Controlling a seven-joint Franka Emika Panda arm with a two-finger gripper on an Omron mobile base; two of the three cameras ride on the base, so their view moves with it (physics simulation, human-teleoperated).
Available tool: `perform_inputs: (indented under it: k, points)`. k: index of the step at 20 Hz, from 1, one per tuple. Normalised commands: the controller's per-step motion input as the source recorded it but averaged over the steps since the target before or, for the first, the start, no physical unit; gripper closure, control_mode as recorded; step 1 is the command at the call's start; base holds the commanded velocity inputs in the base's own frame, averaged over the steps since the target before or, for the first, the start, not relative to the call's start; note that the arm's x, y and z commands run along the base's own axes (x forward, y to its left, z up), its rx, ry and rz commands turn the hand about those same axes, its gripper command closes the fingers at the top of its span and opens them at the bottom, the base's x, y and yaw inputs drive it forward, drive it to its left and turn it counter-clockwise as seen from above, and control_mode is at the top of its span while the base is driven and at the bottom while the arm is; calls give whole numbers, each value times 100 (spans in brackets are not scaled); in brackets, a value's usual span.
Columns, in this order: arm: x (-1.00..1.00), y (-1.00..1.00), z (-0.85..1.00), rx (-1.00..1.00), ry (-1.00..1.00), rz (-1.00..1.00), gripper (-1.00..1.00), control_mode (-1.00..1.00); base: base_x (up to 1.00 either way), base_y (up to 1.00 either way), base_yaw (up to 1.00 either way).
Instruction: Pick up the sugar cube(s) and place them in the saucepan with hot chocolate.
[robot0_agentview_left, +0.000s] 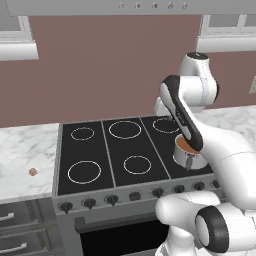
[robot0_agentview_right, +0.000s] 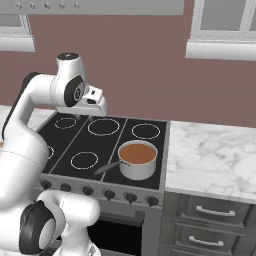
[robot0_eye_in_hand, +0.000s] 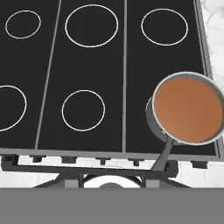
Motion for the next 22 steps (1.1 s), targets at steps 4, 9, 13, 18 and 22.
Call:
perform_inputs:
  k: [4, 9, 13, 18, 22]
  points:
    - [-1, 12, 0, 0, 0, 2, -100, -100, 0, 0, 0]
    - [0, 38, 0, 0, 0, 12, -100, -100, 0, 0, 0]
    - [0, 51, -1, 0, 0, 11, -100, -100, 0, 0, 0]
    - [0, 66, -21, 0, 3, 11, -100, -100, 0, 0, 0]
    - [-2, 74, -28, 0, 3, 11, -100, -100, 0, 0, 0]
